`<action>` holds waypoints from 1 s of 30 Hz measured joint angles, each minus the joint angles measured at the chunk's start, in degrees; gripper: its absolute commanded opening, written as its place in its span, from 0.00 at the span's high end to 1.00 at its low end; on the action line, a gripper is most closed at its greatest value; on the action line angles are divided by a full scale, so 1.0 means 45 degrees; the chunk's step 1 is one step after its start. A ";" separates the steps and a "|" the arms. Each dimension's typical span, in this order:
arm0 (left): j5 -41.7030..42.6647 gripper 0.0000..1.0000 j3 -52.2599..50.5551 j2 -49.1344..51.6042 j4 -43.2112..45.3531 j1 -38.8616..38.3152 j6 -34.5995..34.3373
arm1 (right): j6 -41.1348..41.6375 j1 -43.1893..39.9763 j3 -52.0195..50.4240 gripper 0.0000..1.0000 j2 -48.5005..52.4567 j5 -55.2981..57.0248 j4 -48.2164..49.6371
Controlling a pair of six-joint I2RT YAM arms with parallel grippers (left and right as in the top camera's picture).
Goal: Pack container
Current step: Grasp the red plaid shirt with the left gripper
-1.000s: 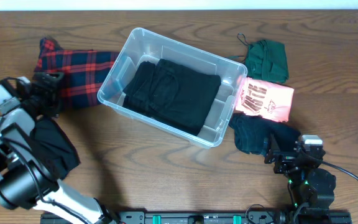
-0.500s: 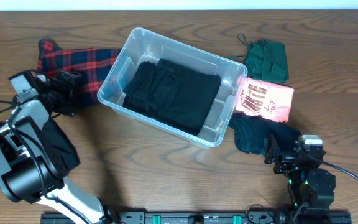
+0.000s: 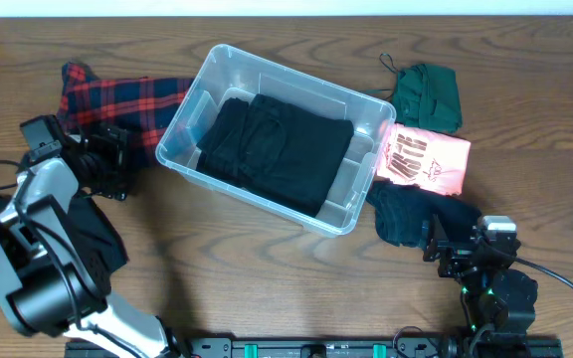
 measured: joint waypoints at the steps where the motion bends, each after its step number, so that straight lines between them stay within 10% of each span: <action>1: -0.0165 0.01 0.0000 -0.0165 -0.0209 0.0000 0.0005 | 0.0000 0.0000 0.0000 0.01 0.0000 -0.0005 0.0000; 30: -0.2492 0.02 -0.1851 0.0607 0.7218 -0.0102 -0.0641 | 0.0000 0.0000 0.0000 0.01 0.0000 0.0000 0.0000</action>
